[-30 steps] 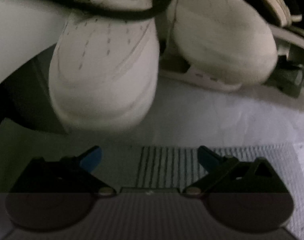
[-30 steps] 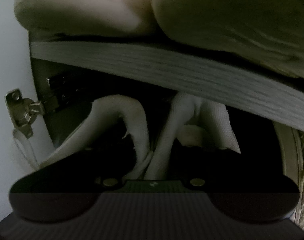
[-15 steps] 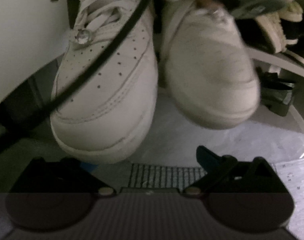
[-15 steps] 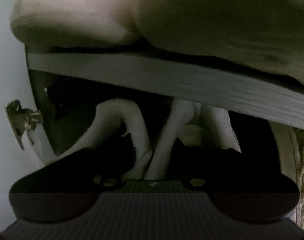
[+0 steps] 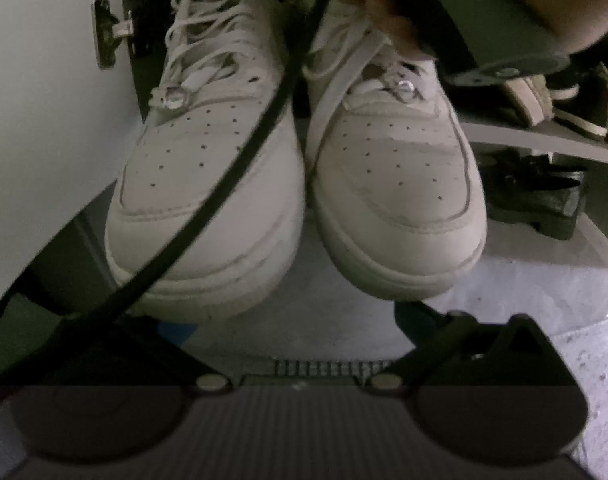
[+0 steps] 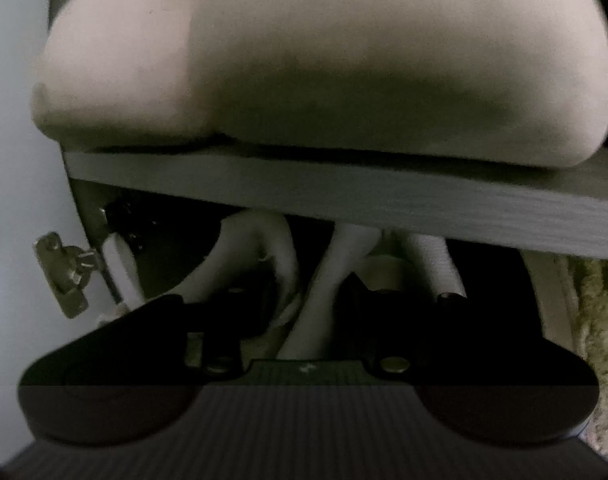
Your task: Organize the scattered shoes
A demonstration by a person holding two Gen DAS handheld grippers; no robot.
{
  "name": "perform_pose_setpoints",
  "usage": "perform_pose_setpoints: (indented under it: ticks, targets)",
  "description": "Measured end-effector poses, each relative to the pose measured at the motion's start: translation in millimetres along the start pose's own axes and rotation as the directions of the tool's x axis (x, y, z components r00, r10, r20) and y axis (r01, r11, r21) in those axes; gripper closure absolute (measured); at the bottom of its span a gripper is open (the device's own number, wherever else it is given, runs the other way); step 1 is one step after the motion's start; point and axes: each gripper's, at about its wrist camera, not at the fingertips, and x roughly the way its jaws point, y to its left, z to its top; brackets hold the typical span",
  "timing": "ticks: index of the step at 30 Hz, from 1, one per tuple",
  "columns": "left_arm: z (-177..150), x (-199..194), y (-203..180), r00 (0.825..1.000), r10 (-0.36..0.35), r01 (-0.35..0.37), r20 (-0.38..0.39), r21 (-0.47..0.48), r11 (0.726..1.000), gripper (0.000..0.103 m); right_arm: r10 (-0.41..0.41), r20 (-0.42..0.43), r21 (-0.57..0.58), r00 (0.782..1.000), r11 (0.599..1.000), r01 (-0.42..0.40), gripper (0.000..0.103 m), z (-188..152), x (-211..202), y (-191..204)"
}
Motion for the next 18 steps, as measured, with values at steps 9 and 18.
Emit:
perform_pose_setpoints:
  ticks: [9,18]
  targets:
    - [22.4,-12.7,11.5,0.997,-0.029,0.031,0.07,-0.016,0.999,0.001,0.088,0.057,0.04,0.994,0.995,-0.091,0.034,-12.7,-53.2,-31.4]
    - [32.6,-10.8,11.1,0.997,-0.044,0.044,0.063,0.012,0.999,0.002,0.178,0.079,0.303,0.981,0.933,-0.193,0.033,-56.5,-91.3,-100.2]
